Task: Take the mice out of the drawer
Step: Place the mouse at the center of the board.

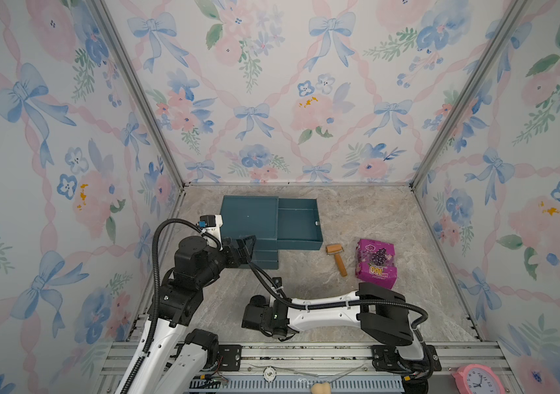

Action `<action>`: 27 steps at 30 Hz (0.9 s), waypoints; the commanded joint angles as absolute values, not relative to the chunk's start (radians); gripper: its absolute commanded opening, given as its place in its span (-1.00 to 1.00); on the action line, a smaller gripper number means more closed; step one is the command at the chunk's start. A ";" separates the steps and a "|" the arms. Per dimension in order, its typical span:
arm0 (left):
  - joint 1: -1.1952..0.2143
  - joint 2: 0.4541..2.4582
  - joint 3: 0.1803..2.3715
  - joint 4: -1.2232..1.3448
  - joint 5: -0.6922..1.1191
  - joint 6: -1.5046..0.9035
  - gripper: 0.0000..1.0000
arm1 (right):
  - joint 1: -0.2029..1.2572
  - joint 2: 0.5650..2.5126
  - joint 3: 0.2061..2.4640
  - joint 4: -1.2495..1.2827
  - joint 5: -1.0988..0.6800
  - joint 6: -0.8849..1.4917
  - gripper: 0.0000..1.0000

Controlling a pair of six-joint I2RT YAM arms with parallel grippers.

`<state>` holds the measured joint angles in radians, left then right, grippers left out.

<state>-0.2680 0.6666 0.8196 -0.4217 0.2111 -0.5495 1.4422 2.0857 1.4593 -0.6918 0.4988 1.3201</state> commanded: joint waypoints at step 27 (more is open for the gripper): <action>-0.272 0.694 0.873 -0.426 0.192 -0.522 0.96 | 1.427 1.998 1.545 -0.848 0.590 1.303 0.65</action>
<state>-0.2680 0.6910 0.8375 -0.4221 0.2058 -0.5426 1.4345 2.0644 1.4971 -0.7784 0.5560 1.3151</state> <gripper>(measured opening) 0.979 0.821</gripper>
